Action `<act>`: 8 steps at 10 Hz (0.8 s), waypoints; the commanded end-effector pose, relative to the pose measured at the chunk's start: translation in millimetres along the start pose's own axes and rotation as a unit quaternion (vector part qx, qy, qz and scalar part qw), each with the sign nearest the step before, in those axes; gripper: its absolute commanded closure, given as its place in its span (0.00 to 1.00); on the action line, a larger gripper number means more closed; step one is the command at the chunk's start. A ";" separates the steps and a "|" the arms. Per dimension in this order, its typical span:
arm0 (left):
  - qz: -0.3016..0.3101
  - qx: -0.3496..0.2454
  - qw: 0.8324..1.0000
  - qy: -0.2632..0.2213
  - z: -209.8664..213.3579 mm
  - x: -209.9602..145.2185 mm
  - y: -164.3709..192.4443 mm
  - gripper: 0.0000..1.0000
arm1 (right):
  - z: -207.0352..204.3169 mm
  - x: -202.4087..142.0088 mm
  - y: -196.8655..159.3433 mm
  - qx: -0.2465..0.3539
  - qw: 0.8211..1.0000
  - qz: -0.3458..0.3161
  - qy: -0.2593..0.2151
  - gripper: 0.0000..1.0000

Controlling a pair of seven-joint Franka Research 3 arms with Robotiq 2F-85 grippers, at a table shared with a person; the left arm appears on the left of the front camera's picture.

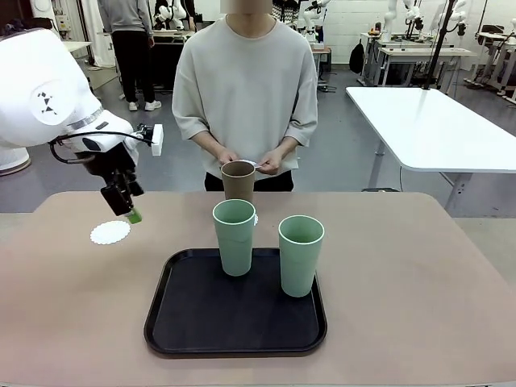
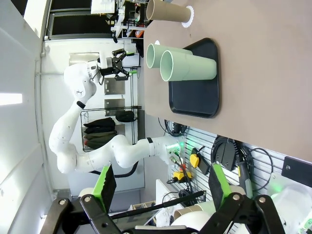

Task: Place coasters on the table and set cups on them.
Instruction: Take one Reusable plastic cup from the Flat Tray and place it on a coaster set by the human.

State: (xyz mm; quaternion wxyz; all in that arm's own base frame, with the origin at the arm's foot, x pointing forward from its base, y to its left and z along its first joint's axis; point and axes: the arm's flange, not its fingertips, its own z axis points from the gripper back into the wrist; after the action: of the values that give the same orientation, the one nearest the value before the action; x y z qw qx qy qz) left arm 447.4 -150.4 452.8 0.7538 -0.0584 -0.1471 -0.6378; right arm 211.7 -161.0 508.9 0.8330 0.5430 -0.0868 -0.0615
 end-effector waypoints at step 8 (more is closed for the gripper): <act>-0.128 -0.179 0.905 -0.364 -79.7 -74.2 63.4 0.00 | 0.3 0.2 0.7 0.009 1.000 0.003 -0.002 0.00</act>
State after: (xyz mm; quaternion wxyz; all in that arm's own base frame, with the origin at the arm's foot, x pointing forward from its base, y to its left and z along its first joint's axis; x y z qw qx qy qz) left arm 502.2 -84.6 360.9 0.5487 -0.3933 -0.2792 -0.6828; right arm 211.8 -161.0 509.0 0.8327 0.5434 -0.0870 -0.0616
